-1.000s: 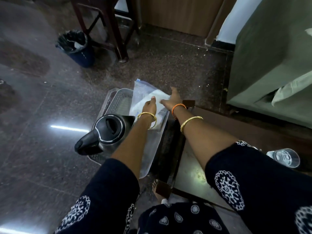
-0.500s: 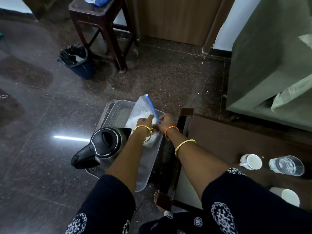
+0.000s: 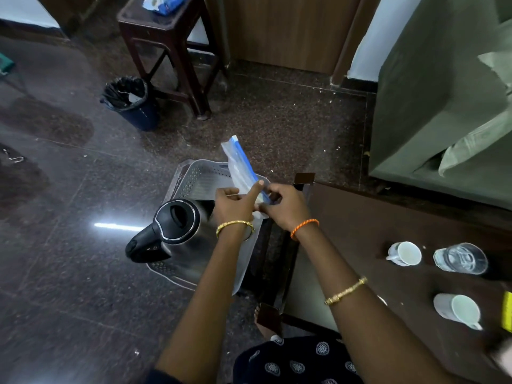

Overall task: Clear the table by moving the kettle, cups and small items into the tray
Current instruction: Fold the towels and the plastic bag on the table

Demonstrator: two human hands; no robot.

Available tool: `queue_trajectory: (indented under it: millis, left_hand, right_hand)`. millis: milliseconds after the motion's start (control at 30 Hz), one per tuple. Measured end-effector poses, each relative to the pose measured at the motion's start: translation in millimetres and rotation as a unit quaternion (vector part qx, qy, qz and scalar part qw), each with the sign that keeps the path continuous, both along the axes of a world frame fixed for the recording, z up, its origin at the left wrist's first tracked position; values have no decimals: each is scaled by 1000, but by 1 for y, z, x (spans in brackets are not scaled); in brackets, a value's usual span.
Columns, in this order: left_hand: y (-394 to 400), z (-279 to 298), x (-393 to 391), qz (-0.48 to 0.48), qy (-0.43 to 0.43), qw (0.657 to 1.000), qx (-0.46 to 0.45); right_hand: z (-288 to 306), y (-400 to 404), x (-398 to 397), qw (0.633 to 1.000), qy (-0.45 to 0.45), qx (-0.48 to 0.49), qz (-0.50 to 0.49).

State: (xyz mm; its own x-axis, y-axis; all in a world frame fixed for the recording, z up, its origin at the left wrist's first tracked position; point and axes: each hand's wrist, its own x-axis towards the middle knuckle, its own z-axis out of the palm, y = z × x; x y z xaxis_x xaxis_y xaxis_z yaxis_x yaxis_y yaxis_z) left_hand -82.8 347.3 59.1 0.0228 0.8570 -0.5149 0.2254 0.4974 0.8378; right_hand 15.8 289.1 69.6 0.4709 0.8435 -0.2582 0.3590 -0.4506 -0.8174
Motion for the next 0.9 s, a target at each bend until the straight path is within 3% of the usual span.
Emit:
queue_trajectory:
  millis: [200, 367, 600, 767, 900]
  left_hand:
    - [-75, 22, 10, -34, -4, 999, 41]
    - [-135, 13, 27, -75, 24, 996, -34]
    - [-211, 6, 68, -166, -65, 963, -201]
    - [-247, -1, 85, -171, -73, 953, -240]
    - [-265, -11, 98, -122, -37, 968, -215]
  right_hand:
    - [25, -88, 4, 996, -91, 15, 7]
    - [14, -153, 30, 997, 43, -66, 1]
    - [2, -232, 73, 986, 131, -80, -57]
    - [-1, -278, 98, 969, 210, -78, -100]
    - [-6, -307, 119, 960, 207, -60, -177]
